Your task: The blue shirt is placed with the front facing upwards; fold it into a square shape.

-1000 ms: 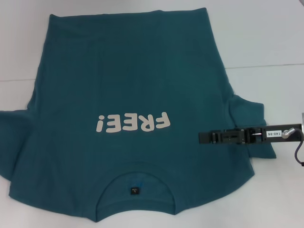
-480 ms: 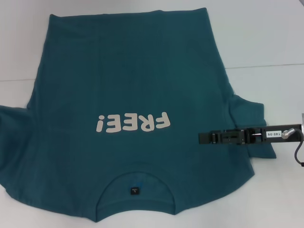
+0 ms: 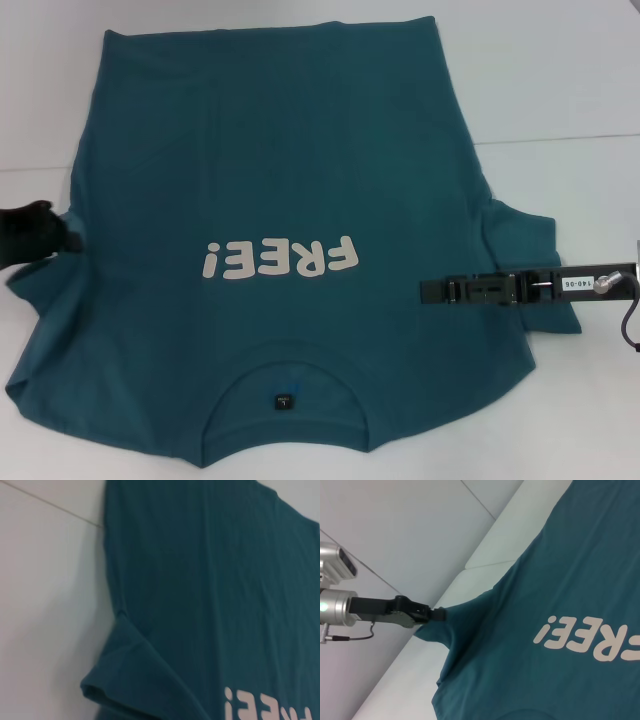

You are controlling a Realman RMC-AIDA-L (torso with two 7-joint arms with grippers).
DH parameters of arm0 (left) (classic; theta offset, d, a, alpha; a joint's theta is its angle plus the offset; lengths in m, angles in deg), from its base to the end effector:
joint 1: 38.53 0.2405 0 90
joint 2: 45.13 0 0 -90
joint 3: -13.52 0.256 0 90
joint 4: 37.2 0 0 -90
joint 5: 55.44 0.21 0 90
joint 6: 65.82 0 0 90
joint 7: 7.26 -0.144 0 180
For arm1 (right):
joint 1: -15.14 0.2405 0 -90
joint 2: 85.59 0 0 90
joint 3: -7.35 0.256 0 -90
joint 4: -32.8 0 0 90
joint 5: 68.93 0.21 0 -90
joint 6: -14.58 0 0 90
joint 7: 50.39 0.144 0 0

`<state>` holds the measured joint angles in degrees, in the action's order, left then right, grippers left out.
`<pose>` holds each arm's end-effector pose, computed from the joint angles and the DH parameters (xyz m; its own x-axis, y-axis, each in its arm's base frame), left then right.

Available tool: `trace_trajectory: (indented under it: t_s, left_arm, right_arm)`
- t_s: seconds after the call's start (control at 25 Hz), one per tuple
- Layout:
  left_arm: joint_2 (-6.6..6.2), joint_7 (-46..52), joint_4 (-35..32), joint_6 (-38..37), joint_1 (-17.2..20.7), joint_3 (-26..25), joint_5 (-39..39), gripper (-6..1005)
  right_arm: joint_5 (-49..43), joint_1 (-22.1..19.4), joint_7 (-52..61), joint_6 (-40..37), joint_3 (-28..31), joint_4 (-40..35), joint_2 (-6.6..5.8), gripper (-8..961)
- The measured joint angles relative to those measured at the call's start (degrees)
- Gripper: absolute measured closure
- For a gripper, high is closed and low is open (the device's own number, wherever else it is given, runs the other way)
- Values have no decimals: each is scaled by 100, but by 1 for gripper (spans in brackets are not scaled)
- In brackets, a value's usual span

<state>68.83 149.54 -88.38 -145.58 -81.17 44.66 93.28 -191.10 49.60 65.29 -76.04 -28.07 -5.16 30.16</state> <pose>-0.2706 0.4105 0.0877 0.0711 0.8746 0.4796 0.9816 0.0240 -0.1892 0.2632 0.3488 0.0235 0.4484 -0.7793 -0.4379 -0.8370 -0.5380 0.1004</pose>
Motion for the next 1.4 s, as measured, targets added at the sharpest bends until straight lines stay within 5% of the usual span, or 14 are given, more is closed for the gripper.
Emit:
trace_trajectory:
  t_s: [0.28, 0.56, 0.76, 0.96, 1.16, 1.4]
  left_arm:
    - [210, 157, 282, 515, -172, 47, -1, 975]
    - [260, 165, 1022, 1283, -417, 55, -8, 975]
    - [278, -196, 1256, 1309, -541, 57, -182, 899]
    - [270, -1388, 1359, 531, -451, 56, -1715, 680]
    - [167, -1184, 1306, 534, -295, 7, -1795, 580]
    - [221, -1325, 1062, 541, 176, -220, -2045, 461]
  right_arm:
    - [0, 4, -2, 19, 0, 0, 7, 119]
    - [0, 19, -2, 28, 0, 0, 18, 121]
    - [0, -14, -3, 33, 0, 6, 16, 123]
    - [0, -31, -19, 71, 14, 9, 11, 124]
    - [0, -52, -57, 83, 17, 9, 10, 125]
    - [0, -66, -142, 91, 20, 8, 8, 127]
